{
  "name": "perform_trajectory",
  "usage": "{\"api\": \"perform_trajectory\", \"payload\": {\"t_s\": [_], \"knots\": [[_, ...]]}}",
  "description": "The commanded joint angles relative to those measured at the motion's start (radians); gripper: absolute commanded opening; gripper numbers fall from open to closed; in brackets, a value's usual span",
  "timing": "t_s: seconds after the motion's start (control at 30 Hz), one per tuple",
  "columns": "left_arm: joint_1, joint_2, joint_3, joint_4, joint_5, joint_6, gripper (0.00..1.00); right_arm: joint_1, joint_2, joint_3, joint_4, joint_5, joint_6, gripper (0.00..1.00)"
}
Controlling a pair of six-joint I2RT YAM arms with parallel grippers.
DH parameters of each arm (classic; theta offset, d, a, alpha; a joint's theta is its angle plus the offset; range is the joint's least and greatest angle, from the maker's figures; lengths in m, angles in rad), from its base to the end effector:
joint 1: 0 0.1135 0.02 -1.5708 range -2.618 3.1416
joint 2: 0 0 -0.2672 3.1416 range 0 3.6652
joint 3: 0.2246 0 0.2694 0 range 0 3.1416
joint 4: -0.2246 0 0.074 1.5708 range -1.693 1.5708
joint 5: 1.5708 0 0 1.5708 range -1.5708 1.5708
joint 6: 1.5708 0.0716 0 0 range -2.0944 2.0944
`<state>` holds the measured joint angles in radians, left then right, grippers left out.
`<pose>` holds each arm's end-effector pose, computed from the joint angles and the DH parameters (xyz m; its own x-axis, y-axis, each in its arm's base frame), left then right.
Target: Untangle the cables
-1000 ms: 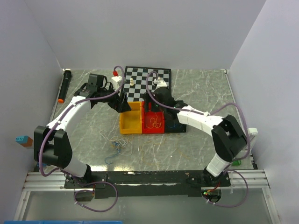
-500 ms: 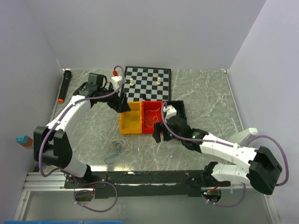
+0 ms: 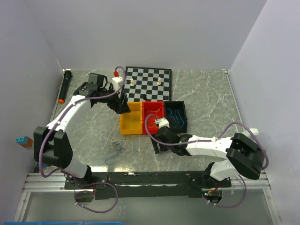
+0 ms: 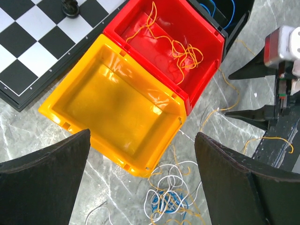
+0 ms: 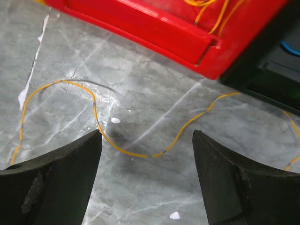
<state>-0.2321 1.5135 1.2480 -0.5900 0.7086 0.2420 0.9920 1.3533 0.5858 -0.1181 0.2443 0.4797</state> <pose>0.3377 -0.1277 0.2723 -0.5718 0.3221 -0.7545 0.7489 0.5804 -0.3198 0.1697 0.2281 0.1241 -0.7120 -0.2709 -0.6478 -0.4508 0.8837 0.1259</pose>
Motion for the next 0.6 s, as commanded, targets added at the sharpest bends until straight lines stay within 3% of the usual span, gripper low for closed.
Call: {"api": "perform_trajectory", "payload": {"t_s": [0.0,0.13,0.3,0.5,0.57], "knots": [[0.004,-0.003,0.030,-0.017,-0.001,0.033,0.97,0.027,0.027,0.039,0.090,0.079,-0.047,0.84],[0.004,0.008,0.031,-0.025,0.005,0.034,0.97,0.031,0.055,0.058,0.086,0.086,-0.079,0.81],[0.005,0.004,0.016,-0.005,0.032,0.033,0.97,0.036,0.096,0.069,0.086,0.062,-0.108,0.71],[0.010,0.024,0.021,-0.021,0.034,0.039,0.97,0.045,0.101,0.063,0.097,0.062,-0.118,0.40],[0.010,0.024,0.024,-0.021,0.031,0.037,0.97,0.045,0.084,0.060,0.089,0.070,-0.118,0.24]]}}
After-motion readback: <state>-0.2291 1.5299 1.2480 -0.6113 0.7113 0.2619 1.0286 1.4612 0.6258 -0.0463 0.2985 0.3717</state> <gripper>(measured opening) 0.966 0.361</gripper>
